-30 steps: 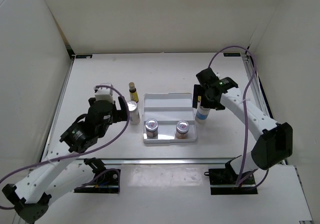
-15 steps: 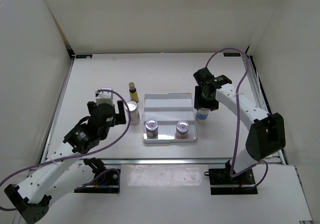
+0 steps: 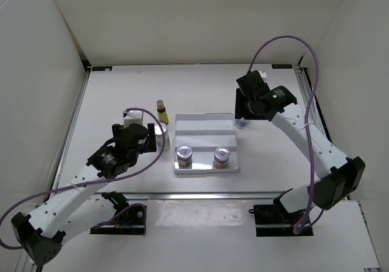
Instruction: Organize the condiment bottles
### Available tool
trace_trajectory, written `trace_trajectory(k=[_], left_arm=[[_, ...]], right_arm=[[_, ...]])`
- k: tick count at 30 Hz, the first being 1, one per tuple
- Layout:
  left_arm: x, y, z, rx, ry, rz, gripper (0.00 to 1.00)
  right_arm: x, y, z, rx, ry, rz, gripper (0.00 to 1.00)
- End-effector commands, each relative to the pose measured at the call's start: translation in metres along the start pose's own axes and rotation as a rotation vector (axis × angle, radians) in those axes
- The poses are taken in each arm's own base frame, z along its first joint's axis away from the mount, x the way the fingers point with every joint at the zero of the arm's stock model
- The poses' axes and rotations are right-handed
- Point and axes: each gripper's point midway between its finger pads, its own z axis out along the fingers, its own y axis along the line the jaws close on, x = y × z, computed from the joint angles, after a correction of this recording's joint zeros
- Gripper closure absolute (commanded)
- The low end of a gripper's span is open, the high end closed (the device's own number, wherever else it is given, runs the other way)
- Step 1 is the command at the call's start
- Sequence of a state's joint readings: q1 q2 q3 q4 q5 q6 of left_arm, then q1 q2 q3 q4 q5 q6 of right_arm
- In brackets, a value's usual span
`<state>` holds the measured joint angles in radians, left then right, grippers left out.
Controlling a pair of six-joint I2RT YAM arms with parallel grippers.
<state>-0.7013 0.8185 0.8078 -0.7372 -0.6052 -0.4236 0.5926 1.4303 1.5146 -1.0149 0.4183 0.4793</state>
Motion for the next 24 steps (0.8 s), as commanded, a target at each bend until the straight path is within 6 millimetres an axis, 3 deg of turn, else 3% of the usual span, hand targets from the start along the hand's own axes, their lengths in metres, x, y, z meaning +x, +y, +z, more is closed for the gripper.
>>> trace_trajectory(k=[1,6,8,19,21,24], left_arm=[[-0.003,0.000,0.001,-0.008,0.003,-0.005,0.00],[-0.001,-0.001,0.003,-0.012,0.011,0.001,0.00],[-0.001,-0.001,0.003,-0.012,0.011,0.001,0.00],[0.010,0.002,0.004,-0.016,0.020,-0.032,0.00],[0.009,0.003,0.004,-0.026,0.015,-0.032,0.00],[0.013,0.001,0.008,-0.034,0.032,-0.042,0.00]], right_arm=[[-0.010,0.018,-0.007,-0.080,-0.038,0.006,0.93],[0.001,0.045,0.006,-0.162,0.006,0.004,0.93],[0.015,0.049,0.020,-0.148,0.046,-0.011,0.93],[0.058,0.056,0.059,-0.092,0.199,-0.058,0.94],[0.064,0.056,0.063,-0.078,0.213,-0.073,0.84],[0.066,0.056,0.066,-0.059,0.210,-0.086,0.57]])
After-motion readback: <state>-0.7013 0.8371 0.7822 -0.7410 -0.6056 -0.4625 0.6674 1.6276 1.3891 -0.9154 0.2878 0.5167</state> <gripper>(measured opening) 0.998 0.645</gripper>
